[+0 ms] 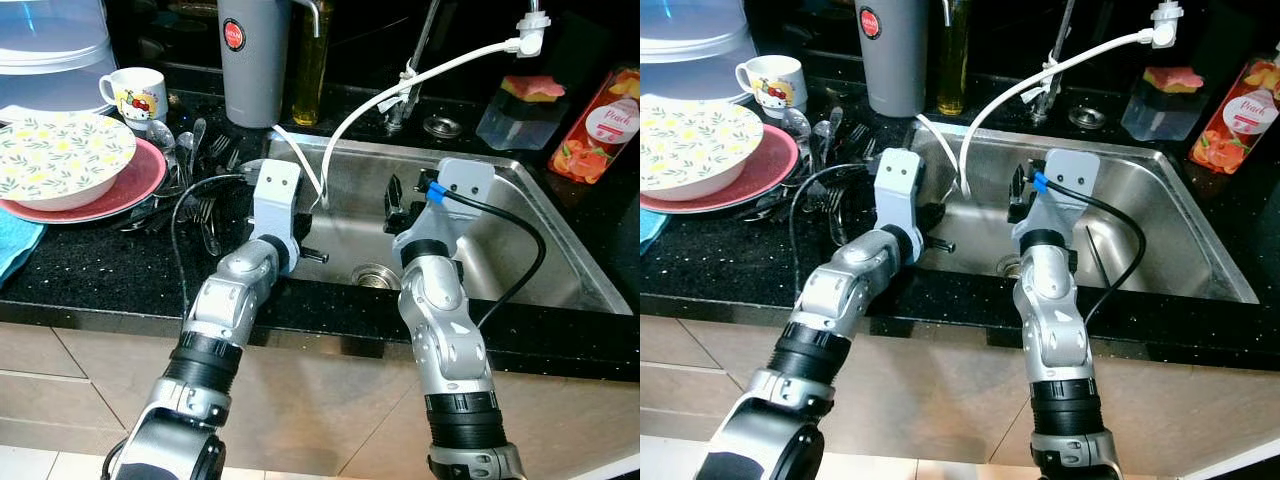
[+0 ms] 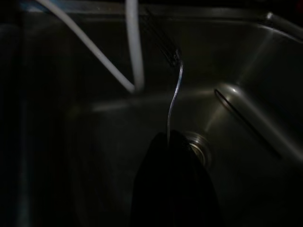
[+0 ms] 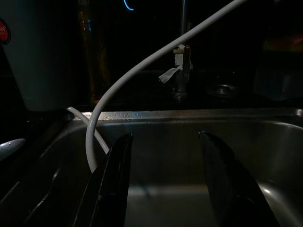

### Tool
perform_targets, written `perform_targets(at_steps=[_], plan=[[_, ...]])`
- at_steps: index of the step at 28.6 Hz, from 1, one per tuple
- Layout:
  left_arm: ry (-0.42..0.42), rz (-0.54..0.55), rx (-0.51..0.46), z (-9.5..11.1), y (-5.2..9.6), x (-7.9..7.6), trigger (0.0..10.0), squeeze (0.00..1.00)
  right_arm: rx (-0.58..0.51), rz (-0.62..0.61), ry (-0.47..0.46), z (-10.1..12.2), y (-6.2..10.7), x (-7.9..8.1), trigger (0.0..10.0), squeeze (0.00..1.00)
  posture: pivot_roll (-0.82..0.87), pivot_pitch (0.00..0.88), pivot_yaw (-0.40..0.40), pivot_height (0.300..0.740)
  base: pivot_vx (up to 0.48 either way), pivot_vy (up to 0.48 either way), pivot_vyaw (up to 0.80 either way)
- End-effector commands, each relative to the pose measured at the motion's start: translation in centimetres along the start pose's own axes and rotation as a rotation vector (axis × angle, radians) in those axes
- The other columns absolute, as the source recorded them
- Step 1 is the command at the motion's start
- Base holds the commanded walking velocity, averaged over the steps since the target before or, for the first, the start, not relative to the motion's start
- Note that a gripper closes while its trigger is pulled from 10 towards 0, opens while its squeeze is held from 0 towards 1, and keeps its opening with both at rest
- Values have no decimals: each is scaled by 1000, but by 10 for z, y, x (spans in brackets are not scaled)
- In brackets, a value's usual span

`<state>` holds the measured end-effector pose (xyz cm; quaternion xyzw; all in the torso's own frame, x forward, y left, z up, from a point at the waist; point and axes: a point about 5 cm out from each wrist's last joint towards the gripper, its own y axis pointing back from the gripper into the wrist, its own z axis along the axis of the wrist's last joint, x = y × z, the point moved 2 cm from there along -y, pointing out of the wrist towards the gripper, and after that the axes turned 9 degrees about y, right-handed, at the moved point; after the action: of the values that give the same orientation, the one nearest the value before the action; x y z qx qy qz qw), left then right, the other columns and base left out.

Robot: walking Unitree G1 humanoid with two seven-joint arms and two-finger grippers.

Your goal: Kitchen organization

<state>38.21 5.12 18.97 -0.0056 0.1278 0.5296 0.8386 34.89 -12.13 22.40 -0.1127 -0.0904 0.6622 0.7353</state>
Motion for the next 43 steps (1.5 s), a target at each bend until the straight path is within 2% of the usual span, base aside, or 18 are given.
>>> perform_targets(at_steps=[1, 3, 6, 7, 8, 9, 13, 16, 18, 19, 20, 21, 24, 27, 31, 37, 41, 43], plan=[[-18, -6, -2, 9, -5, 0, 10000, 27, 31, -27, 8, -2, -1, -7, 10000, 0, 198, 37, -71, 740, 0, 0, 0], [-30, 2, -14, 14, -6, 2, 10000, 35, 39, -32, 7, -3, -2, -9, 10000, 0, 198, 38, -71, 740, 0, 0, 0], [-76, 20, -50, 28, -7, 6, 10000, 325, 47, -33, 13, -3, -4, -11, 10000, 0, 196, 40, -72, 740, 0, 0, 0], [-90, 28, -67, 32, -6, 7, 10000, 718, 48, -33, 14, -4, -4, -12, 10000, 0, 196, 42, -73, 740, 0, 0, 0], [-103, 31, -80, 34, -6, 7, 10000, 718, 49, -32, 14, -4, -4, -12, 10000, 0, 196, 42, -73, 740, 0, 0, 0], [-105, 26, -96, 36, -5, 6, 10000, 1000, 50, -32, 14, -4, -3, -12, 10000, 0, 198, 43, -76, 740, 0, 0, 0], [-85, 2, -144, 43, -3, 2, 10000, 1000, 53, -30, 12, -4, -3, -11, 10000, 0, 197, 46, -76, 740, 0, 0, 0], [-57, -21, -278, 59, 4, -3, 10000, 1000, 51, -28, 5, -3, -3, -11, 10000, 0, 198, 45, -78, 740, 0, 0, 0], [-80, 3, -345, 67, 8, -3, 10000, 1000, 49, -28, 4, -3, -3, -11, 10000, 0, 198, 46, -77, 740, 0, 0, 0], [-141, 42, -390, 72, 11, -2, 10000, 1000, 44, -27, 0, -2, -2, -10, 10000, 0, 201, 47, -78, 740, 0, 0, 0], [-199, 85, -398, 71, 14, 0, 10000, 114, 38, -24, -4, -1, -2, -9, 10000, 0, 201, 52, -77, 740, 0, 0, 0], [-268, 146, -349, 61, 14, 4, 10000, 0, 32, -19, -11, 0, -1, -7, 10000, 0, 204, 49, -78, 740, 0, 0, 0], [-337, 203, -220, 41, 14, 11, 10000, 0, 32, -12, -17, -1, 0, -4, 10000, 0, 203, 56, -77, 740, 0, 0, 0], [-393, 247, -184, 36, 17, 18, 10000, 0, 33, -10, -18, -1, 0, -4, 10000, 0, 211, 55, -80, 740, 0, 0, 0], [-489, 264, -208, 42, 22, 21, 10000, 0, 35, -11, -18, -2, 1, -4, 10000, 0, 215, 56, -77, 740, 0, 0, 0], [-794, 318, -232, 47, 36, 27, 10000, 0, 35, -13, -18, -2, 1, -5, 10000, 0, 218, 58, -72, 740, 0, 0, 0], [-828, 336, -214, 45, 42, 31, 10000, 0, 36, -15, -18, -2, 2, -6, 10000, 0, 223, 59, -72, 740, 0, 0, 0], [-901, 375, -197, 46, 52, 38, 10000, 0, 42, -14, -18, -4, 3, -6, 10000, 0, 230, 57, -73, 740, 0, 0, 0]])
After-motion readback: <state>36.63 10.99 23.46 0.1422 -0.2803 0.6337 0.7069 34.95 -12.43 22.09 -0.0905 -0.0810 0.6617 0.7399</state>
